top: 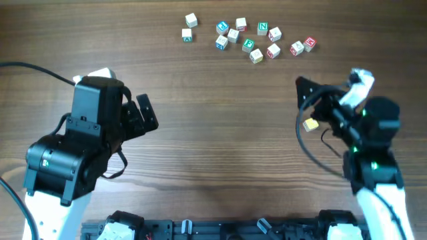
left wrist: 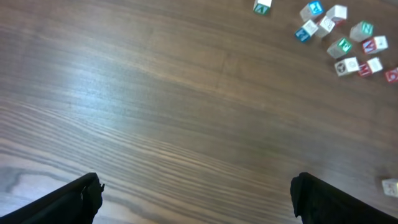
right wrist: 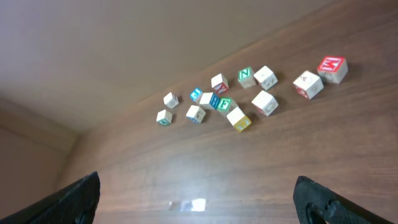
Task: Form a horizontal line
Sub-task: 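Reach the right gripper to the green F block and grasp it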
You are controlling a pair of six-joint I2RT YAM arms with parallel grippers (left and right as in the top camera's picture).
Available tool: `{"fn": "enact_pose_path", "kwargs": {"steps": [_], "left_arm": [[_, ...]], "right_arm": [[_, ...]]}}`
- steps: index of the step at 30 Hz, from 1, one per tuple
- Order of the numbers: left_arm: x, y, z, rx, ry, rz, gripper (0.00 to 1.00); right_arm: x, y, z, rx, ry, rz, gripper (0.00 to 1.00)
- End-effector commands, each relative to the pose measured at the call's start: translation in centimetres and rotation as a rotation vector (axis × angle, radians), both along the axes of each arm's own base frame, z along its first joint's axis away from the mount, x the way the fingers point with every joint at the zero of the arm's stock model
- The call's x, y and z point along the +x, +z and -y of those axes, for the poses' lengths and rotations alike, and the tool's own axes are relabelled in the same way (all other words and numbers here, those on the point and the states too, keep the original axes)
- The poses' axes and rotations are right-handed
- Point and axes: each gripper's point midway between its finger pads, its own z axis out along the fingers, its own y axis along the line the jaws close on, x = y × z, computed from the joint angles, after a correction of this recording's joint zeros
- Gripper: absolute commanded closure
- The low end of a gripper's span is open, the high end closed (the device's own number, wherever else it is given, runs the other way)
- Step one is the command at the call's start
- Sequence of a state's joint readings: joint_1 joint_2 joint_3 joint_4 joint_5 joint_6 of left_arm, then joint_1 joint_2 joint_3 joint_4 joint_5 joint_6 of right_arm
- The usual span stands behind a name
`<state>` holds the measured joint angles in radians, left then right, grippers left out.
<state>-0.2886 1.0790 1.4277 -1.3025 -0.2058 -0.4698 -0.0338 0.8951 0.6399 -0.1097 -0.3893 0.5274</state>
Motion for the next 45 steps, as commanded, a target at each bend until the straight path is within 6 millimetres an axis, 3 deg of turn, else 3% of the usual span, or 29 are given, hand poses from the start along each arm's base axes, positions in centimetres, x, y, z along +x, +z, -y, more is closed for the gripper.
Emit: {"fn": "enact_pose_path", "kwargs": {"steps": [1, 11, 15, 17, 22, 24, 26, 28, 31, 32, 37, 42, 45], "left_arm": [[-0.7, -0.5, -0.3, 0.013, 0.011, -0.030, 0.00], [-1.5, -1.1, -0.4, 0.021, 0.007, -0.073, 0.00], [-1.5, -1.1, -0.4, 0.020, 0.007, -0.073, 0.00], [-1.5, -1.1, -0.5, 0.021, 0.007, -0.073, 0.00], [-1.5, -1.1, -0.4, 0.021, 0.007, -0.073, 0.00], [-1.5, -1.1, -0.5, 0.021, 0.007, -0.074, 0.00], [-1.5, -1.1, -0.4, 0.020, 0.007, -0.073, 0.00], [-1.5, -1.1, -0.4, 0.021, 0.007, -0.074, 0.00], [-1.5, -1.1, -0.4, 0.020, 0.007, -0.073, 0.00], [-1.5, -1.1, -0.5, 0.021, 0.007, -0.073, 0.00], [-1.5, -1.1, -0.4, 0.020, 0.007, -0.073, 0.00], [-1.5, -1.1, -0.4, 0.020, 0.007, -0.073, 0.00], [-1.5, -1.1, -0.5, 0.021, 0.007, -0.073, 0.00]], "right_arm": [[3.1, 1.0, -0.5, -0.082, 0.082, -0.041, 0.00], [10.6, 0.0, -0.1, -0.217, 0.135, -0.161, 0.00], [14.6, -1.1, -2.3, -0.284, 0.216, -0.153, 0.00], [17.2, -1.3, -4.4, -0.322, 0.275, -0.126, 0.00], [22.2, -4.1, -7.3, -0.403, 0.258, -0.154, 0.00], [22.5, -5.0, -8.9, -0.443, 0.316, -0.138, 0.00], [22.7, -4.9, -8.9, -0.451, 0.312, -0.130, 0.00], [22.8, -4.5, -10.5, -0.562, 0.467, 0.010, 0.00], [22.9, -8.2, -10.7, -0.683, 0.572, 0.013, 0.00], [23.2, -10.8, -10.9, -0.707, 0.612, 0.000, 0.00], [23.7, -18.1, -12.9, -0.693, 0.714, -0.010, 0.02], [23.2, -21.5, -14.6, -0.705, 0.760, -0.025, 0.17], [23.7, -22.5, -13.7, -0.762, 0.723, -0.052, 0.26]]}}
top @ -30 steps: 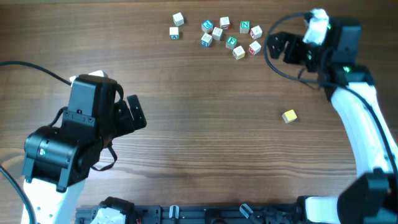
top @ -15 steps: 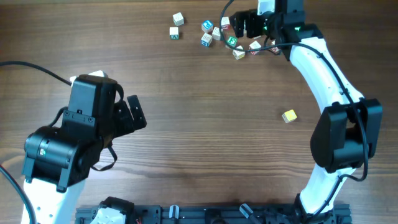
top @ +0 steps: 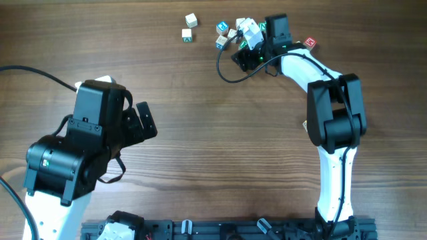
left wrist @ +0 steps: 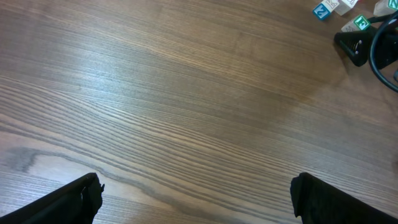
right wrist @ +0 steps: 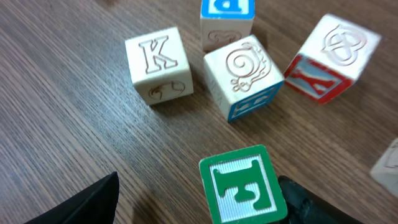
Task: Form a horizontal line
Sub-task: 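Reach the right gripper to the green F block and grasp it, then place the green F block right of the yellow K block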
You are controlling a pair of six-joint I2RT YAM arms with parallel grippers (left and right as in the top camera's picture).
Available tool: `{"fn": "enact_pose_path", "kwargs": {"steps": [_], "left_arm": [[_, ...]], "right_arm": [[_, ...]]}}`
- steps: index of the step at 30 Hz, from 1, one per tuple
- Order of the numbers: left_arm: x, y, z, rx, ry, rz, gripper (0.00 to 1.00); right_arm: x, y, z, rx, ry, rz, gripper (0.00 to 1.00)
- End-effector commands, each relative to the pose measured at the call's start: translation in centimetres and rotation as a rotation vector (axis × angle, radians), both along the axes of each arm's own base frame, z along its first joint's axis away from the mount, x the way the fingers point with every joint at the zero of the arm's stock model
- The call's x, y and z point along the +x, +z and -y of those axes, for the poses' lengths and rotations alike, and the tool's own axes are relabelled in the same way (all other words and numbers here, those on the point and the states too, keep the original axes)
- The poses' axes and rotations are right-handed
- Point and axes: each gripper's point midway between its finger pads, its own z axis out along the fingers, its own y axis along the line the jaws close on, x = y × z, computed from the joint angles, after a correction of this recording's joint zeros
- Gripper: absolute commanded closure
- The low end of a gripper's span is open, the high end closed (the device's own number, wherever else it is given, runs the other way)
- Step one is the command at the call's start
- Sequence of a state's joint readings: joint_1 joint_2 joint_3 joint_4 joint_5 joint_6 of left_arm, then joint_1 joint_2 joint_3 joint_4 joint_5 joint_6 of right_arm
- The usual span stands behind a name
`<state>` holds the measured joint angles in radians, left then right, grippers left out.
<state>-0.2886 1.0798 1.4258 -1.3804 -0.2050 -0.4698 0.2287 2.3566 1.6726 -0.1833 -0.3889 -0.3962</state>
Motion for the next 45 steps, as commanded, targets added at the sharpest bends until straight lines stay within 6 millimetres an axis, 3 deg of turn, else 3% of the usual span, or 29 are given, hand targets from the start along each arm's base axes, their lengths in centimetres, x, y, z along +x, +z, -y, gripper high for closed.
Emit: {"fn": "enact_pose_path", "kwargs": {"steps": [1, 7, 12, 14, 17, 18, 20, 24, 26, 27, 30, 34, 37, 39, 40, 42, 45], "left_arm": [[0.0, 0.0, 0.0, -0.001, 0.007, 0.004, 0.00], [0.0, 0.0, 0.0, -0.002, 0.007, 0.004, 0.00], [0.0, 0.0, 0.0, -0.001, 0.007, 0.004, 0.00], [0.0, 0.0, 0.0, -0.001, 0.007, 0.004, 0.00], [0.0, 0.0, 0.0, -0.002, 0.007, 0.004, 0.00], [0.0, 0.0, 0.0, -0.002, 0.007, 0.004, 0.00], [0.0, 0.0, 0.0, -0.002, 0.007, 0.004, 0.00], [0.0, 0.0, 0.0, -0.001, 0.007, 0.004, 0.00], [0.0, 0.0, 0.0, -0.001, 0.007, 0.004, 0.00], [0.0, 0.0, 0.0, -0.001, 0.007, 0.004, 0.00], [0.0, 0.0, 0.0, -0.001, 0.007, 0.004, 0.00], [0.0, 0.0, 0.0, -0.001, 0.007, 0.004, 0.00], [0.0, 0.0, 0.0, -0.001, 0.007, 0.004, 0.00], [0.0, 0.0, 0.0, -0.001, 0.007, 0.004, 0.00], [0.0, 0.0, 0.0, -0.001, 0.007, 0.004, 0.00], [0.0, 0.0, 0.0, -0.002, 0.007, 0.004, 0.00], [0.0, 0.0, 0.0, -0.002, 0.007, 0.004, 0.00]], "right_arm": [[0.9, -0.6, 0.6, -0.050, -0.018, 0.029, 0.29], [1.7, 0.1, 0.2, -0.036, -0.018, 0.075, 0.61], [1.8, 0.2, 0.2, -0.024, -0.034, 0.066, 0.79], [2.2, 1.2, 0.1, -0.001, -0.058, 0.062, 0.81], [3.0, 6.1, -0.3, 0.044, -0.085, 0.066, 0.84], [3.2, 9.7, -0.3, 0.052, -0.086, 0.096, 0.84], [2.4, 14.1, 0.4, 0.037, -0.106, 0.112, 0.84], [-2.0, 20.7, 6.3, -0.062, -0.315, 0.053, 0.89], [-4.4, 22.2, 8.5, -0.040, -0.400, -0.024, 0.90], [-6.4, 22.9, 10.8, -0.019, -0.488, -0.100, 0.91], [-9.4, 21.1, 16.4, -0.051, -0.628, -0.266, 0.90], [-12.7, 18.3, 21.2, -0.088, -0.735, -0.434, 0.90], [-14.9, 15.1, 22.3, -0.108, -0.769, -0.549, 0.90], [-17.1, 11.4, 22.2, -0.144, -0.770, -0.652, 0.90], [-17.7, 10.4, 22.6, -0.166, -0.797, -0.671, 0.90], [-19.8, 7.4, 24.9, -0.283, -0.947, -0.713, 0.90], [-21.1, 5.0, 25.1, -0.306, -0.978, -0.740, 0.86]]}}
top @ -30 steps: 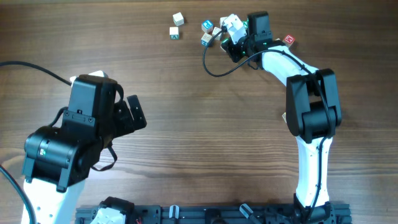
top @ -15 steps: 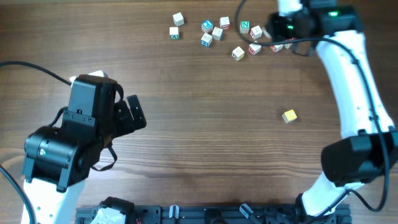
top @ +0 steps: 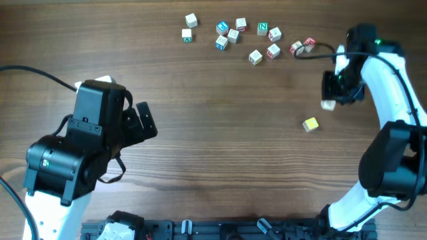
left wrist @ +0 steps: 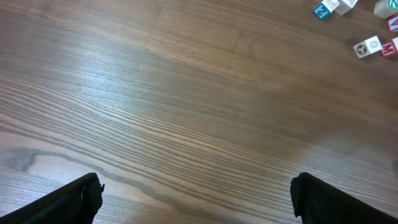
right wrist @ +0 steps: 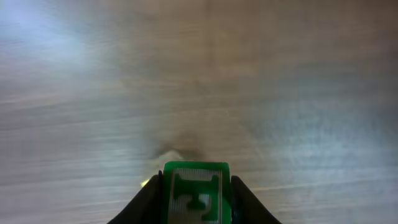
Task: Form a horizontal line
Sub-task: 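Place the green F block right of the yellow K block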
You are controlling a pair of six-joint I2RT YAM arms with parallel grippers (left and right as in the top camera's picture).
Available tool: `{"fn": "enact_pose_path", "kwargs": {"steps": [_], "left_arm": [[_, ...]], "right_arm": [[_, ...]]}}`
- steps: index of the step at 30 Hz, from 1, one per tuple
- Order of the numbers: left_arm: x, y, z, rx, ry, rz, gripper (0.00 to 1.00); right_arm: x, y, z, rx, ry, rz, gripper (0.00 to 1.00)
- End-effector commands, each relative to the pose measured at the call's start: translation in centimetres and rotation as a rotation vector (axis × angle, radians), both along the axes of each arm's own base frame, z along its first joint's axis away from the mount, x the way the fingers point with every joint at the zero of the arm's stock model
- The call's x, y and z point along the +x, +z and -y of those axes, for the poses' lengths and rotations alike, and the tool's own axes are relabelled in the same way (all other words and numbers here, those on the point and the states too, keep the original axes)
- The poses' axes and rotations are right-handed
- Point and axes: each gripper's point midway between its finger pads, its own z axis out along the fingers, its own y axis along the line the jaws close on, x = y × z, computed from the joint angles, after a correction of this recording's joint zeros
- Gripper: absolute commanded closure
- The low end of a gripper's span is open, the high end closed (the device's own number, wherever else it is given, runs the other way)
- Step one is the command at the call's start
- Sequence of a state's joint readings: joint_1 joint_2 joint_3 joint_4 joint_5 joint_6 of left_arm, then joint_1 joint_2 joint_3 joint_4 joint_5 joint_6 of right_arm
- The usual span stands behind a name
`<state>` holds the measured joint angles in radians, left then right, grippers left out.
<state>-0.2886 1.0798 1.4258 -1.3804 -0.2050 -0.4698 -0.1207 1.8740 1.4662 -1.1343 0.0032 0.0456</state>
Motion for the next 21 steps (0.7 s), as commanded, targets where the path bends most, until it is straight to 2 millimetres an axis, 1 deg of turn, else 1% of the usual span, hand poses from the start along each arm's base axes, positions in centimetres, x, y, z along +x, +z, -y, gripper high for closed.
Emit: {"fn": "enact_pose_path", "kwargs": {"steps": [1, 3, 4, 5, 11, 12, 14, 16, 19, 20, 21], "left_arm": [[0.0, 0.0, 0.0, -0.001, 0.007, 0.004, 0.00], [0.0, 0.0, 0.0, -0.001, 0.007, 0.004, 0.00], [0.0, 0.0, 0.0, -0.001, 0.007, 0.004, 0.00], [0.0, 0.0, 0.0, -0.002, 0.007, 0.004, 0.00], [0.0, 0.0, 0.0, -0.001, 0.007, 0.004, 0.00], [0.0, 0.0, 0.0, -0.001, 0.007, 0.004, 0.00], [0.0, 0.0, 0.0, -0.001, 0.007, 0.004, 0.00], [0.0, 0.0, 0.0, -0.001, 0.007, 0.004, 0.00], [0.0, 0.0, 0.0, -0.001, 0.007, 0.004, 0.00], [0.0, 0.0, 0.0, -0.001, 0.007, 0.004, 0.00], [0.0, 0.0, 0.0, -0.001, 0.007, 0.004, 0.00]], "right_arm": [[-0.9, -1.8, 1.2, -0.073, -0.066, -0.019, 0.84], [-1.0, -2.6, 1.1, -0.073, -0.071, -0.015, 0.83], [-0.9, -2.8, 1.2, -0.074, -0.071, -0.008, 0.78], [-0.7, -3.0, 1.2, -0.075, -0.073, 0.001, 0.76], [0.0, -4.2, 1.3, -0.078, -0.089, 0.047, 0.75], [0.1, -4.7, 1.3, -0.079, -0.088, 0.059, 0.74], [-0.4, -5.7, 1.2, -0.078, -0.088, 0.056, 0.70], [-1.4, -6.5, 1.1, -0.077, -0.087, 0.030, 0.69], [-1.6, -6.7, 1.1, -0.076, -0.087, 0.022, 0.68], [-1.8, -6.7, 1.0, -0.074, -0.090, 0.012, 0.64], [-2.2, -6.7, 1.0, -0.073, -0.090, -0.001, 0.62]]}}
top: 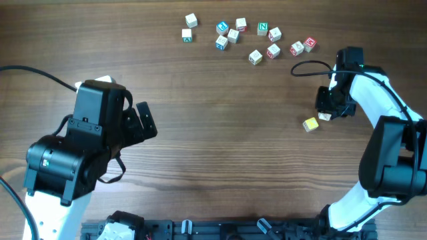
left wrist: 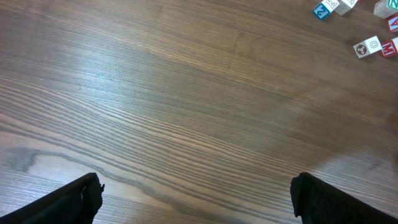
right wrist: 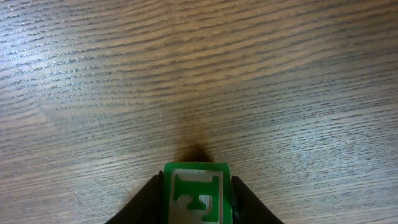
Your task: Form a horizontal line
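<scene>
My right gripper is shut on a green letter block, held low over the wood at the right side of the table. In the overhead view that block sits under the right gripper, just right of a yellow block lying on the table. Several loose letter blocks are scattered along the far edge. My left gripper stands open over bare wood at the left, with nothing between its fingers.
Two small blocks lie apart at the far left of the scatter. A black cable loops off the right arm near the far blocks. The table is brown wood grain.
My right gripper, still shut on the green block, has come nearer and lower, from beside the far right edge to right beside the yellow block. The left arm has not moved.
My right gripper was open near the yellow block at the right. Then it reached into the far scatter, around a green block. Then it held that block clear of the scatter, and now holds it low beside the yellow block. The left arm stayed put.
</scene>
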You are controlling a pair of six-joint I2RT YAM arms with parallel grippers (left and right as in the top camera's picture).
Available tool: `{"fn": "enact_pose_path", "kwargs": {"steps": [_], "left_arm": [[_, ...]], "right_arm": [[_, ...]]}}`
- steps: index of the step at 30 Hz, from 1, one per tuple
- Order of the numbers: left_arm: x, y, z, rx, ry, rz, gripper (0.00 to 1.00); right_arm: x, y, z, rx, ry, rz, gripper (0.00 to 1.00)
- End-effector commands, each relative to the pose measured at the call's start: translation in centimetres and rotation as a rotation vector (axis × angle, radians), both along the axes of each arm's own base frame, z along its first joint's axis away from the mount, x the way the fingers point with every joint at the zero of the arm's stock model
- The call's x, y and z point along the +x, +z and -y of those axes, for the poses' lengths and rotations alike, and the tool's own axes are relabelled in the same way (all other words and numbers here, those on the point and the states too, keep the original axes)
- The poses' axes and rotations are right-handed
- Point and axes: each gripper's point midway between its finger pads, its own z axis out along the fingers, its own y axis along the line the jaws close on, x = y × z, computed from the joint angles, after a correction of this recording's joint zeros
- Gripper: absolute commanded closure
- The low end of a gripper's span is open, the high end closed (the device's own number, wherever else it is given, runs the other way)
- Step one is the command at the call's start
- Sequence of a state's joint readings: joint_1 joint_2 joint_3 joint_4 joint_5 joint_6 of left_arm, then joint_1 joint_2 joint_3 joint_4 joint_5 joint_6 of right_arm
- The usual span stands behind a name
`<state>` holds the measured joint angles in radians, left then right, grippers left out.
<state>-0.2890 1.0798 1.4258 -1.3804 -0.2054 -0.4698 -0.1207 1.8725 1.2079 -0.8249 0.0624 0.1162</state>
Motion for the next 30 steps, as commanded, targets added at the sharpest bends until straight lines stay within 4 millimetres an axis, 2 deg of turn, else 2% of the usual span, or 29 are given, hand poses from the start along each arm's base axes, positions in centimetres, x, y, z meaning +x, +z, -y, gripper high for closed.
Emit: {"fn": "enact_pose_path", "kwargs": {"steps": [1, 2, 4, 6, 7, 8, 9, 10, 11, 13, 15, 18, 23, 24, 26, 27, 28, 30], "left_arm": [[0.0, 0.0, 0.0, -0.002, 0.008, 0.004, 0.00], [0.0, 0.0, 0.0, -0.002, 0.008, 0.004, 0.00], [0.0, 0.0, 0.0, -0.002, 0.008, 0.004, 0.00], [0.0, 0.0, 0.0, -0.001, 0.008, 0.004, 0.00], [0.0, 0.0, 0.0, -0.002, 0.007, 0.004, 0.00], [0.0, 0.0, 0.0, -0.001, 0.007, 0.004, 0.00], [0.0, 0.0, 0.0, -0.002, 0.008, 0.004, 0.00], [0.0, 0.0, 0.0, -0.002, 0.007, 0.004, 0.00], [0.0, 0.0, 0.0, -0.002, 0.007, 0.004, 0.00], [0.0, 0.0, 0.0, -0.002, 0.008, 0.004, 0.00], [0.0, 0.0, 0.0, -0.001, 0.007, 0.004, 0.00], [0.0, 0.0, 0.0, -0.001, 0.007, 0.004, 0.00], [0.0, 0.0, 0.0, -0.001, 0.007, 0.004, 0.00], [0.0, 0.0, 0.0, -0.002, 0.007, 0.004, 0.00], [0.5, 0.4, -0.1, 0.005, 0.012, 0.032, 0.00], [0.7, 0.5, -0.1, 0.006, 0.015, 0.041, 0.00], [0.4, 0.3, -0.2, 0.010, 0.014, 0.025, 0.00], [0.3, 0.2, 0.1, -0.009, 0.005, 0.018, 0.00]], "right_arm": [[-1.7, -0.6, -0.2, 0.003, -0.017, -0.061, 0.56], [-1.9, -0.6, -0.4, 0.016, -0.016, -0.070, 0.50], [-2.3, -0.7, -0.5, 0.020, -0.017, -0.084, 0.44], [-2.3, -0.5, -0.5, 0.021, -0.024, -0.087, 0.44], [-2.3, -0.3, -0.5, 0.021, -0.024, -0.087, 0.50], [-2.0, -0.1, -0.5, 0.020, -0.024, -0.082, 0.51], [-1.5, 0.2, -0.4, 0.019, -0.032, -0.065, 0.48], [-0.6, 0.9, -0.3, 0.018, -0.044, -0.041, 0.41], [0.3, 1.7, -0.2, 0.015, -0.058, -0.013, 0.40], [3.3, 4.5, -0.2, 0.025, -0.076, 0.080, 0.39], [6.0, 7.7, -1.3, 0.097, -0.068, 0.168, 0.39], [7.7, 11.8, -2.2, 0.155, -0.054, 0.232, 0.38], [6.4, 15.4, -2.3, 0.157, -0.059, 0.273, 0.38], [6.1, 16.4, -2.4, 0.158, -0.064, 0.295, 0.37], [4.8, 19.8, -2.5, 0.155, -0.073, 0.367, 0.36], [4.2, 21.7, -2.6, 0.150, -0.068, 0.417, 0.27], [3.2, 24.5, -2.6, 0.138, -0.060, 0.495, 0.09], [2.2, 26.6, -2.7, 0.133, -0.054, 0.554, 0.04]]}}
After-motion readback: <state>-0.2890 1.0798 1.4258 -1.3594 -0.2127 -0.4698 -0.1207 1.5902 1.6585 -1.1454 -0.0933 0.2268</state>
